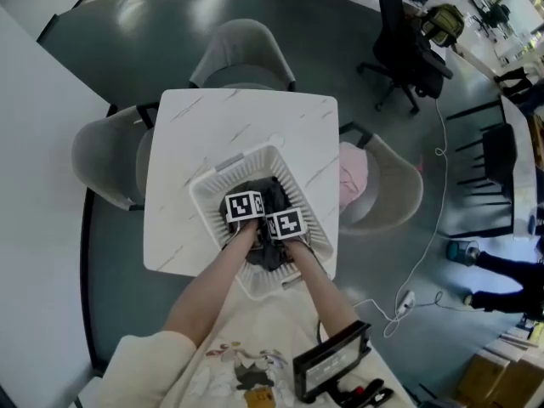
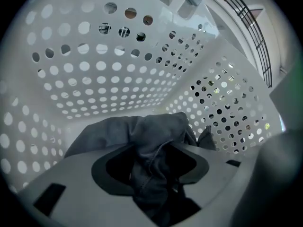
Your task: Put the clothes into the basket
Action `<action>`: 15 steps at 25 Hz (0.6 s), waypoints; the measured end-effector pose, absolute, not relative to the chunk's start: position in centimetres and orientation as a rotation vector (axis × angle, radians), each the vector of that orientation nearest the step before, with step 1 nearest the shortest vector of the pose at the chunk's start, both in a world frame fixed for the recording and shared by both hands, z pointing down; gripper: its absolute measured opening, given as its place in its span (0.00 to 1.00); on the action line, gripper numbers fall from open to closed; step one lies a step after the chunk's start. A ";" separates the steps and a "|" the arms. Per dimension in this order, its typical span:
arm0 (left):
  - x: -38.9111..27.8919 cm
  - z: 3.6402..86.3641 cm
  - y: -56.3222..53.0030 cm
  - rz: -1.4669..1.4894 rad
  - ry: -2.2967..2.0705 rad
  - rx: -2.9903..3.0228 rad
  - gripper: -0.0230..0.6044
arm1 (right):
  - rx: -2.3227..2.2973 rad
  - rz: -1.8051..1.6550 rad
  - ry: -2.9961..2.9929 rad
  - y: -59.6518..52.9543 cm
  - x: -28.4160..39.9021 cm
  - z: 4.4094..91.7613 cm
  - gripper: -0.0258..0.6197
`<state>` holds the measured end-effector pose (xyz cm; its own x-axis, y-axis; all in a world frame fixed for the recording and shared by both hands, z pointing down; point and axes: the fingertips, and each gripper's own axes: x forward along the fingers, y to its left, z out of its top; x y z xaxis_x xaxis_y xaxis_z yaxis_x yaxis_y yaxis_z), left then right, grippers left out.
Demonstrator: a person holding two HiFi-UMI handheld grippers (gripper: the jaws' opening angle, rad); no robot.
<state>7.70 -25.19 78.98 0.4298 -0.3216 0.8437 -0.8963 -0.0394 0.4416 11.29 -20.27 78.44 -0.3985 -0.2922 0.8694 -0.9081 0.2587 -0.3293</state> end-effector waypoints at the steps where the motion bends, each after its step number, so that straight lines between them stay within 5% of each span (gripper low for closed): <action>1: 7.7 79.1 -25.2 0.667 -1.095 1.601 0.40 | 1.089 1.142 -1.823 -20.2 11.7 78.7 0.34; 15: 7.5 79.4 -24.9 0.688 -1.063 1.652 0.38 | 1.075 1.130 -1.847 -20.0 11.9 78.7 0.32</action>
